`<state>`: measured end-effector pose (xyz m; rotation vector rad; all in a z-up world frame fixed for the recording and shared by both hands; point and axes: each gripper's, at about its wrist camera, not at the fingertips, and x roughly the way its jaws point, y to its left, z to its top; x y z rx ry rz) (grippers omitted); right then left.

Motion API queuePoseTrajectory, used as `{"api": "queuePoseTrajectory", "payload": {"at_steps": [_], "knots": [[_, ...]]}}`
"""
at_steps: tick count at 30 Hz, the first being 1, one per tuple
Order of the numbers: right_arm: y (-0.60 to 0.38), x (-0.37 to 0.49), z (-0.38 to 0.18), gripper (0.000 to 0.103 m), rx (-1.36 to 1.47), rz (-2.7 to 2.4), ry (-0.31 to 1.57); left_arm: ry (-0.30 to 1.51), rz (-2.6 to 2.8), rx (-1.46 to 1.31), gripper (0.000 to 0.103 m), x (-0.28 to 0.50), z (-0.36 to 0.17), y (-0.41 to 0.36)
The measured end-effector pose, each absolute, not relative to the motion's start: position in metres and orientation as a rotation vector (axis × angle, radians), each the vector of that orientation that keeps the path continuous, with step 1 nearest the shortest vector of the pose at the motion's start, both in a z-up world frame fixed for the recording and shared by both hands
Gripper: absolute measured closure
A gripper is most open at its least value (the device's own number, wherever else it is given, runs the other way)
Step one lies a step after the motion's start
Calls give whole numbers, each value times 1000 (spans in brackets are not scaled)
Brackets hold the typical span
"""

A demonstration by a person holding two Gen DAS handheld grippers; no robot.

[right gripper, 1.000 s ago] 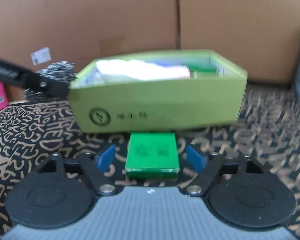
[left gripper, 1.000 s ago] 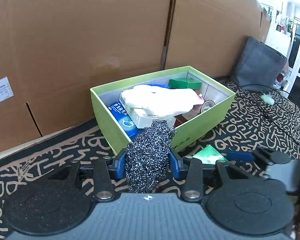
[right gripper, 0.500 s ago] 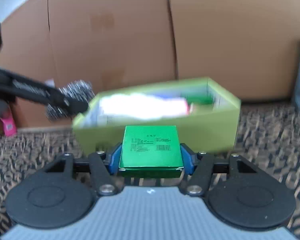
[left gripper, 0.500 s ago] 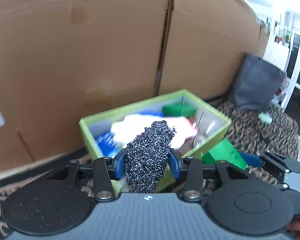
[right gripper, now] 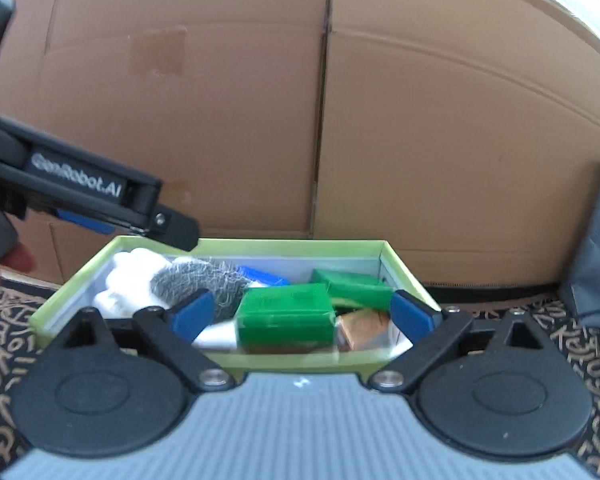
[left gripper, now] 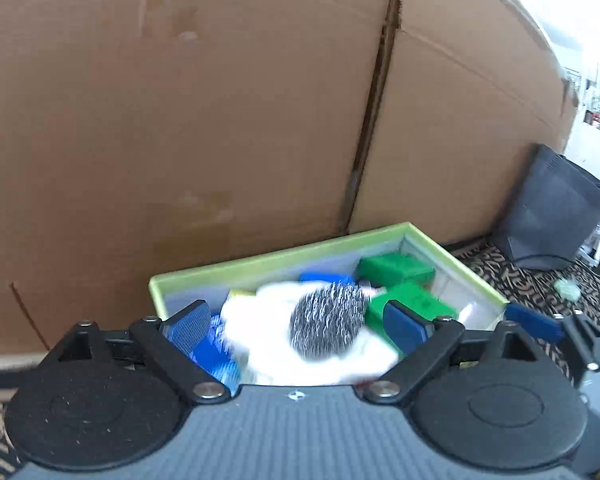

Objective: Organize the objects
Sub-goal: 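Open both tools to drop the items into the box and withdraw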

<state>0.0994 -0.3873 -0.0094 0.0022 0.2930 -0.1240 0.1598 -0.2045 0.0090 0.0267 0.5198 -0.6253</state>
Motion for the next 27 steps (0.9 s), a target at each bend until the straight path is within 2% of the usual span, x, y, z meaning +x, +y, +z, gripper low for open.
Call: {"api": "queuePoseTrajectory", "payload": {"at_steps": [4, 9, 14, 19, 27], "knots": [[-392, 65, -19, 0, 114, -125, 253, 461, -608, 29, 7, 127, 3, -189], [-387, 48, -24, 0, 209, -109, 318, 460, -577, 14, 2, 92, 0, -172], [-384, 22, -6, 0, 150, -157, 368, 530, -482, 116, 2, 53, -16, -170], [-373, -2, 3, 0, 90, -203, 374, 618, -423, 96, 2, 38, -29, -162], [-361, -18, -6, 0, 60, -196, 423, 606, -336, 127, 2, 25, -29, -159]]}}
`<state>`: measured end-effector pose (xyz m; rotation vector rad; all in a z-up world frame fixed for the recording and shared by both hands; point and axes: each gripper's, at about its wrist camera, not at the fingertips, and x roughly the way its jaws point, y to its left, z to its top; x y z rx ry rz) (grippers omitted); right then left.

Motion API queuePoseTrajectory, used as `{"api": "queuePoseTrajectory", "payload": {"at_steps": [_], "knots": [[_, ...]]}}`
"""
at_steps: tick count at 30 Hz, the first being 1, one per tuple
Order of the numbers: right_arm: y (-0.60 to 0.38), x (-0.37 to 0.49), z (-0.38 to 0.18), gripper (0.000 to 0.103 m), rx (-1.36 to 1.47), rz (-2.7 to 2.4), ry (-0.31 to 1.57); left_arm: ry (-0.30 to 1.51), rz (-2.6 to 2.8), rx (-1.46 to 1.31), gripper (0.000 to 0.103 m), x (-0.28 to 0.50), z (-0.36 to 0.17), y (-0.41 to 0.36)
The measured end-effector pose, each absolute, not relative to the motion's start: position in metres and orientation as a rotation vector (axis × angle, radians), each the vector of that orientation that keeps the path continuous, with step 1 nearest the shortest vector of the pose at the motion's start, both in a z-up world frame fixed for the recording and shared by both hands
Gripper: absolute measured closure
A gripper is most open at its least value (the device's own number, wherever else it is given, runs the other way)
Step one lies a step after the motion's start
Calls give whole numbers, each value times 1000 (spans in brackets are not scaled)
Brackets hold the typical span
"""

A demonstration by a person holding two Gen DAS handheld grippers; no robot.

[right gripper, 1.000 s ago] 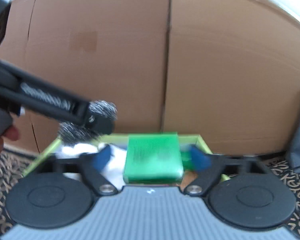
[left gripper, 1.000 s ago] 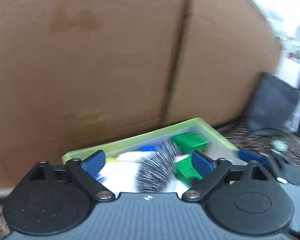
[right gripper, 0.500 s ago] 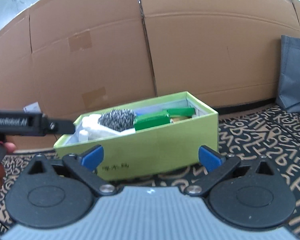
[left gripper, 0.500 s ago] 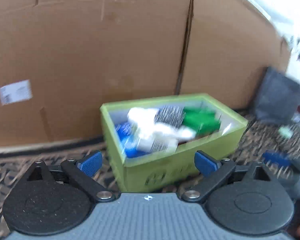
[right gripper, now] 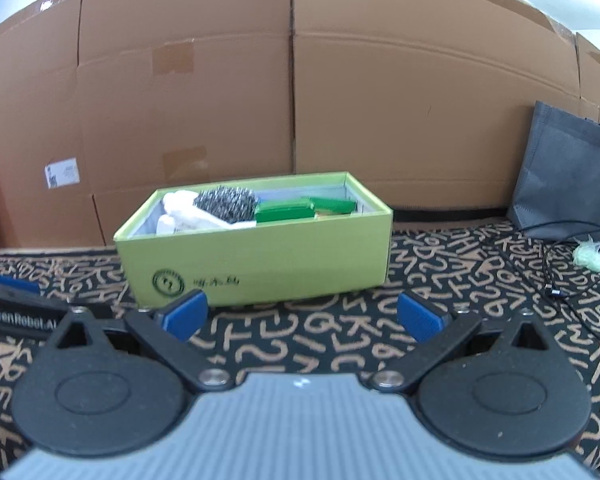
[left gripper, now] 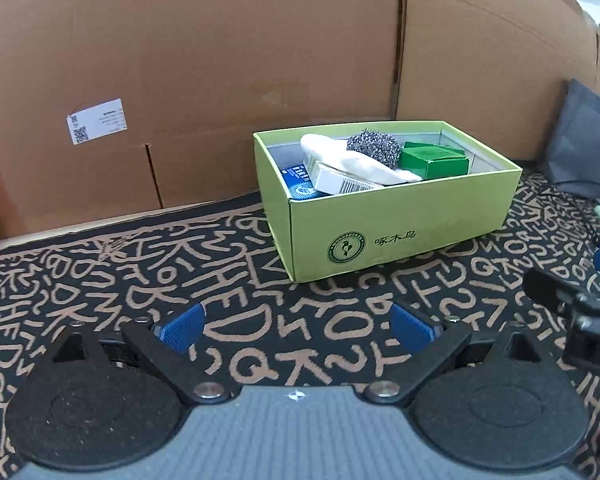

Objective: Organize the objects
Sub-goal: 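Open both tools to drop the items into the box and withdraw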

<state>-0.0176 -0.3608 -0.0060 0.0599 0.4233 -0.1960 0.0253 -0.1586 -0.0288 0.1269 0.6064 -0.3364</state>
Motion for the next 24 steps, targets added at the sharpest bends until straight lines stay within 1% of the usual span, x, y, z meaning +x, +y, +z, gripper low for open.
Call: {"api": "queuePoseTrajectory", "payload": {"at_steps": [4, 24], "knots": [[-358, -19, -9, 0, 45, -196, 451, 609, -325, 131, 2, 22, -28, -157], [-352, -13, -9, 0, 68, -185, 454, 620, -344, 86, 2, 26, -24, -154]]}}
